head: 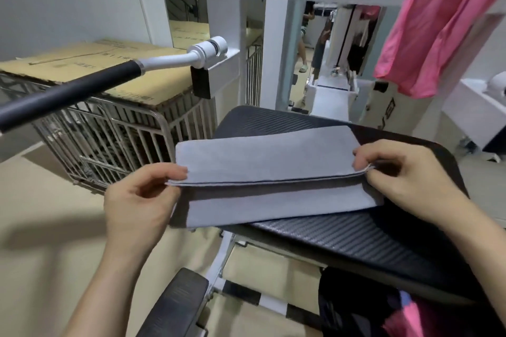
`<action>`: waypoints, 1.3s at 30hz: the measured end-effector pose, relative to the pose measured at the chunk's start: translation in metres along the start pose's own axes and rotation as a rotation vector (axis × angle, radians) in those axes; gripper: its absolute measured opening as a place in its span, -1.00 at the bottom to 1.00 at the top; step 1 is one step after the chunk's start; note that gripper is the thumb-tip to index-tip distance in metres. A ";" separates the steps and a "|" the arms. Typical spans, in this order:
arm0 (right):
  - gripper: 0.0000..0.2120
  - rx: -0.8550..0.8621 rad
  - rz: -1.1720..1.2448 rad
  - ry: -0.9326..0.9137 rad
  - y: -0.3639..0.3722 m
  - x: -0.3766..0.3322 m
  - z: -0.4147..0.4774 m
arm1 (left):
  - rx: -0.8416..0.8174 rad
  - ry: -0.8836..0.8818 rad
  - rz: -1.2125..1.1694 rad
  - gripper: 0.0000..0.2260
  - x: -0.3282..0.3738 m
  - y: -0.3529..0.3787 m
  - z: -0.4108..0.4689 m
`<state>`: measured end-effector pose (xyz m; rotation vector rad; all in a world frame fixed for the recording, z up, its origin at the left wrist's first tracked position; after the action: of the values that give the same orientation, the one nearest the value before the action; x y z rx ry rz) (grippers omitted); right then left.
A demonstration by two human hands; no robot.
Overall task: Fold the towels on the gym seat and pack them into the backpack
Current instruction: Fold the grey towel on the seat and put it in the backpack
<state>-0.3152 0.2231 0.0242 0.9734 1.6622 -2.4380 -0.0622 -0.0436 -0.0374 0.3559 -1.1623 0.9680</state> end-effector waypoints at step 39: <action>-0.72 -0.258 -0.062 0.602 0.017 0.035 0.060 | -0.149 -0.613 -0.117 -0.93 -0.029 0.020 0.001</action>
<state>-0.3661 0.1754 0.0060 1.7451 2.1224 -1.9939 -0.0810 -0.0461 -0.0677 0.6183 -1.7359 0.6772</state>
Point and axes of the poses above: each hand's wrist, its own z-axis towards the middle knuckle, its own y-axis out of the palm, x = y × z, the point moved 10 cm from there along z, towards the middle knuckle, and after that the axes turned 14 degrees about -x, right-handed, at the moved point
